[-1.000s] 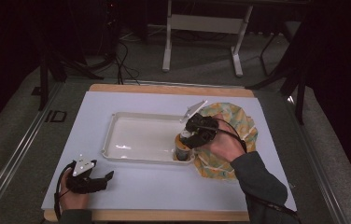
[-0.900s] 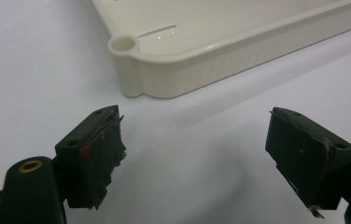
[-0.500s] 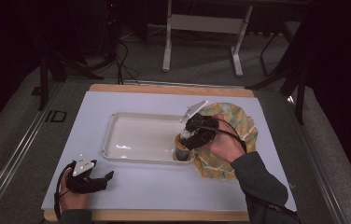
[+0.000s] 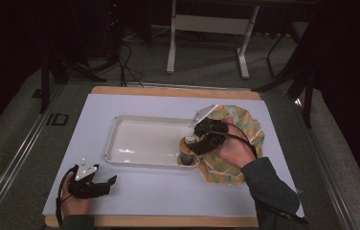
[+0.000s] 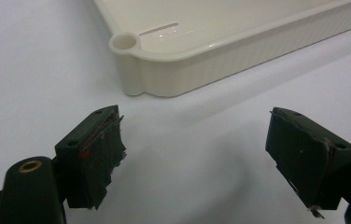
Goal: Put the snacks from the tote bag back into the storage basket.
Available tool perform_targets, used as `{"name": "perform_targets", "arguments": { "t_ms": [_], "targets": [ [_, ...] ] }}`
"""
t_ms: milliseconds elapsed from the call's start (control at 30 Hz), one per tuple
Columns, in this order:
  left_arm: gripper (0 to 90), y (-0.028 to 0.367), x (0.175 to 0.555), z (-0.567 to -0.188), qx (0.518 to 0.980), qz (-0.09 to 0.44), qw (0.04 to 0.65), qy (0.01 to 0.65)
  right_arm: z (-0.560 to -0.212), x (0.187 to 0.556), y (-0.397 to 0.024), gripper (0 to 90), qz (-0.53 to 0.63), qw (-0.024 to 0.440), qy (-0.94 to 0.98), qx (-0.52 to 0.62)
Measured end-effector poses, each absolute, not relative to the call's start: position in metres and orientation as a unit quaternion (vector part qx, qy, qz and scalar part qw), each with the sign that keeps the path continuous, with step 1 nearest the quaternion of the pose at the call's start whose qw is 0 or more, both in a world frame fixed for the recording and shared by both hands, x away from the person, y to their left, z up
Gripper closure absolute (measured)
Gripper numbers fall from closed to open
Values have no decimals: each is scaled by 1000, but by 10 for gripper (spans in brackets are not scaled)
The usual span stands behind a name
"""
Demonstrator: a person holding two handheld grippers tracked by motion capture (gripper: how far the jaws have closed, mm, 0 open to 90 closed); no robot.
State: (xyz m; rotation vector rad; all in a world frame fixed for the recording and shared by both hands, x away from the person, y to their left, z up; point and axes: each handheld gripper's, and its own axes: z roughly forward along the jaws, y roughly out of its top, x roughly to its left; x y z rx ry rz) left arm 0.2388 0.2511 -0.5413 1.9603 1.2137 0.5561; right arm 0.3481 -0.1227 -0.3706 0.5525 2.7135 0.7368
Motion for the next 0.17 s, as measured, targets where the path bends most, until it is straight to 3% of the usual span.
{"name": "perform_targets", "arguments": {
  "t_ms": [167],
  "targets": [
    [187, 251, 239, -541, 766, 216, 373, 477, -373, 348, -127, 371, 254, 137, 938, 192]
  ]
}}
